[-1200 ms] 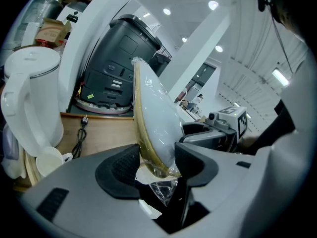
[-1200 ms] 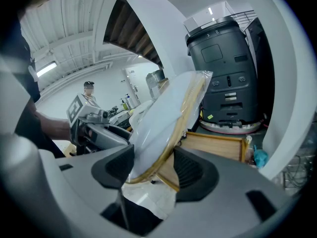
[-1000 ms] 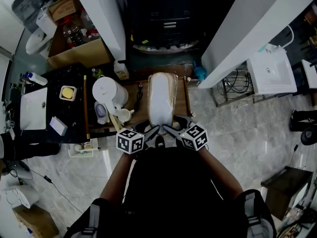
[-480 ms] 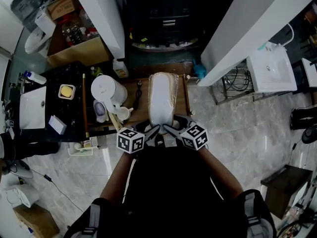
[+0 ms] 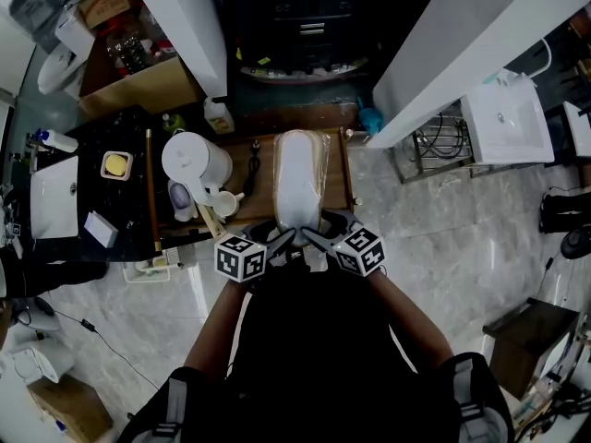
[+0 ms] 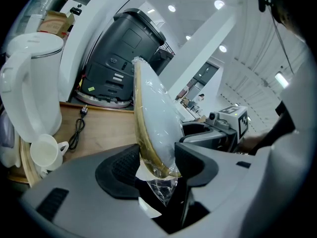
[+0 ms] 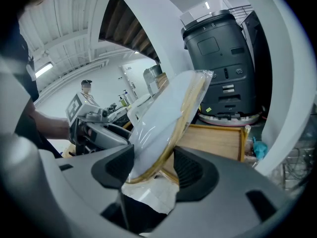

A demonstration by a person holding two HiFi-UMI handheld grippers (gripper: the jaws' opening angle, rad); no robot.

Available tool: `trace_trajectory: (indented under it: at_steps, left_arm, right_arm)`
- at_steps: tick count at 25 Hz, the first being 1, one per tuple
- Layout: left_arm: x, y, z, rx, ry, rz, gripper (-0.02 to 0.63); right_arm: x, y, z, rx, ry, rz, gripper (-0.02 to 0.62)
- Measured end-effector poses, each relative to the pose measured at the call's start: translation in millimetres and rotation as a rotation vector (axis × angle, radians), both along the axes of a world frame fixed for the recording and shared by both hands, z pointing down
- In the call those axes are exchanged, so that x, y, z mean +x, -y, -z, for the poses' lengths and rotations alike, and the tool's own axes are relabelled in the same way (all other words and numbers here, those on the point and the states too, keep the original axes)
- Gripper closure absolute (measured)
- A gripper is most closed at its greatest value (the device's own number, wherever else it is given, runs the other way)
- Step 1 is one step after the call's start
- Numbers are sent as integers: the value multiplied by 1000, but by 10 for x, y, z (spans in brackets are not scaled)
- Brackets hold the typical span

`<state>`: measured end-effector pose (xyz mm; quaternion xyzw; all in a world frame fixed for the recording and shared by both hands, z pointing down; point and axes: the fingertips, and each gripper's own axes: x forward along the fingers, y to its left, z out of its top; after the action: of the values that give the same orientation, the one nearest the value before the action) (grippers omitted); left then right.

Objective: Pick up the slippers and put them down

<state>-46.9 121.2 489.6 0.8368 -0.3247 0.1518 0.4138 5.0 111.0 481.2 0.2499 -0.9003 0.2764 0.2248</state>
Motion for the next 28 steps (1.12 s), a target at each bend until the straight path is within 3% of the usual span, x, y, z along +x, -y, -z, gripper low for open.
trace_trajectory:
  at_steps: [28]
  left_arm:
    - [42,240,-576,-122,21,-1,380]
  right_arm:
    - [36,282,-586,-121,30,-1,341]
